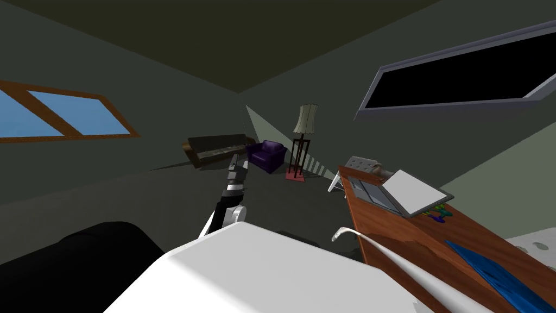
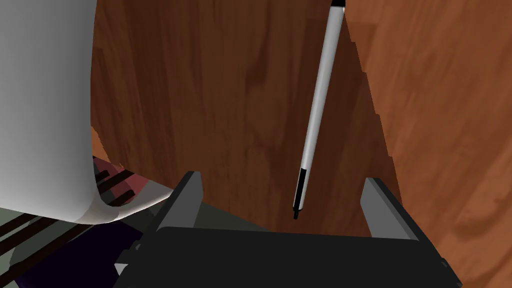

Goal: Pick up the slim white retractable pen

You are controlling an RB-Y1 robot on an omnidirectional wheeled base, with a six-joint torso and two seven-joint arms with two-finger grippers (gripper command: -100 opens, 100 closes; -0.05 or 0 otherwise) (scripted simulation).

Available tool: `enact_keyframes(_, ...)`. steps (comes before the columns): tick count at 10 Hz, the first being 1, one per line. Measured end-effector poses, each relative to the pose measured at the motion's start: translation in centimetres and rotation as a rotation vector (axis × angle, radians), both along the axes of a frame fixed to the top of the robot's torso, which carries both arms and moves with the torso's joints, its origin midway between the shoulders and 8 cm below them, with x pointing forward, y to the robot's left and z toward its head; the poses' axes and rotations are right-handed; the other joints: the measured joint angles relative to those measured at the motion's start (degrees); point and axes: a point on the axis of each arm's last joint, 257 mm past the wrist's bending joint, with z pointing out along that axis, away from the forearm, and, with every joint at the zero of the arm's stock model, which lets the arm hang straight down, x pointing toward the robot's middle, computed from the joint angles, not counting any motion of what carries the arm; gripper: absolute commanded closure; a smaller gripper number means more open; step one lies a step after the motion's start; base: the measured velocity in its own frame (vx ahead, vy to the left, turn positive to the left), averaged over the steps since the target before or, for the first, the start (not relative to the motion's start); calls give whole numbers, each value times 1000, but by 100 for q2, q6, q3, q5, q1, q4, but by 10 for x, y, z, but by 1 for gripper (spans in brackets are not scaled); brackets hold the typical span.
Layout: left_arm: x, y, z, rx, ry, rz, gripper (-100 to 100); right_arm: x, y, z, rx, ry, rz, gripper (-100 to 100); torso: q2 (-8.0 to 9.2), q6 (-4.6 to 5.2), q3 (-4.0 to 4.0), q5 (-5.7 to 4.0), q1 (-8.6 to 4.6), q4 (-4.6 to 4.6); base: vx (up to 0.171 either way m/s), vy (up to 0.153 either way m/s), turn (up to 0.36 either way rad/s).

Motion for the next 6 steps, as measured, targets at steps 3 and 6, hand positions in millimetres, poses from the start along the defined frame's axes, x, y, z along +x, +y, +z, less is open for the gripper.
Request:
enact_keyframes(3, 0, 0, 0, 0, 0, 0, 0, 4, 5, 1, 16, -29, -14, -100, -11, 11, -5, 0, 3, -2, -16, -3, -19)
enact_keyframes(6, 0, 0, 0, 0, 0, 0, 0, 5, 9, 1, 21, -44, -14, -100, 10, 11, 7, -2, -8, 3, -70, -16, 175)
